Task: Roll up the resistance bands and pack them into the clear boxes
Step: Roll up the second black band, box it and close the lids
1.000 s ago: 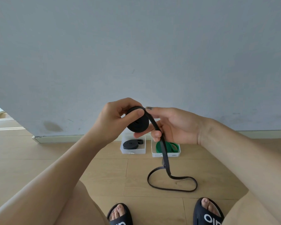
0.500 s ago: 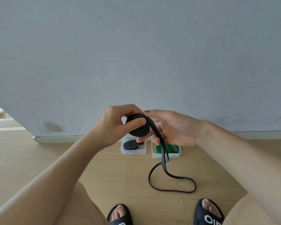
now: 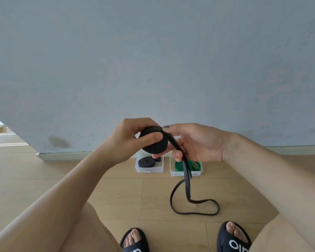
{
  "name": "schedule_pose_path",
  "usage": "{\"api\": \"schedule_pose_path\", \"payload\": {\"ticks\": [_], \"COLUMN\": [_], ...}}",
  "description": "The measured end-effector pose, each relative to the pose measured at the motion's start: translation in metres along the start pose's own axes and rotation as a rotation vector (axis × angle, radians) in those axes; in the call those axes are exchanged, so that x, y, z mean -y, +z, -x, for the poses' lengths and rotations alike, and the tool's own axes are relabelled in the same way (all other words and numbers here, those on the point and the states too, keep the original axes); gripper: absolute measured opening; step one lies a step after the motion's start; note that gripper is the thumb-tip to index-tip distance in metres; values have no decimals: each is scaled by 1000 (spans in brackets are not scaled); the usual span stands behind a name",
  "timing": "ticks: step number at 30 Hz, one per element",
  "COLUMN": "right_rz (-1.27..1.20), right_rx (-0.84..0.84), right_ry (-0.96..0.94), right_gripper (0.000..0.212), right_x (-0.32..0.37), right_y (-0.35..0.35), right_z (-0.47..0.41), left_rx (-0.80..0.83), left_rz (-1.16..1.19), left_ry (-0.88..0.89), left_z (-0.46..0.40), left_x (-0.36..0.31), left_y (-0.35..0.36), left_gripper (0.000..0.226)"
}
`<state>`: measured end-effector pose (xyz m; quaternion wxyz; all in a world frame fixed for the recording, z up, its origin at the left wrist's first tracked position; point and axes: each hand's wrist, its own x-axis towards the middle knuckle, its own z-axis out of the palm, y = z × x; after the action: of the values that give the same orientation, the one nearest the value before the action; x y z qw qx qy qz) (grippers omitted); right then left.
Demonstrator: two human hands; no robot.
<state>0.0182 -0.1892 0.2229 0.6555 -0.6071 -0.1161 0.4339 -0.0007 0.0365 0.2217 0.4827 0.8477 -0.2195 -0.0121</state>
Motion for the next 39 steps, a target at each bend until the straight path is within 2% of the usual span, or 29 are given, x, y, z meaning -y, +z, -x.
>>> {"api": "schedule_pose_path", "payload": {"ticks": [3,7,9,12,14,16,22,26,29,33,39], "right_rz": [-58,106,136,86,29,4,172,95,24,36,8], "right_rx": [-18,-153,-183,-113,-47,-50,-176,-66,-61,-137,-81], "right_ry": [-27,-47,-56,-11,-8,-25,-36,2,0,-13,34], "right_gripper": [36,37,45,53,50,43,41,49,32,24,45], "right_x": [-2,-9,-11,-6,-4,-3,-9,-3,-3,-9,-5], "right_y": [-2,2,2,0,-1,-2,5,0,-2,0,-3], "right_z": [-2,-8,-9,-6,-4,-4,-8,-5,-3,-6,-1], "left_rx": [-27,38,24,-18,-29,-37,48,1,-7,36,-23], "left_rz": [61,-163,-204,-140,-60,-8,-224,-175,-100,-222,-187], "left_ry": [-13,17,39,48,39,40,70,77,51,80,136], "left_z": [-1,0,-1,-1,-1,-1,0,0,1,0,-1], "left_x": [-2,-1,-1,-2,-2,-1,0,-1,0,2,1], "left_y": [-1,0,2,2,1,0,2,2,1,3,5], "left_gripper": [8,10,12,15,9,6,7,11,7,4,8]}}
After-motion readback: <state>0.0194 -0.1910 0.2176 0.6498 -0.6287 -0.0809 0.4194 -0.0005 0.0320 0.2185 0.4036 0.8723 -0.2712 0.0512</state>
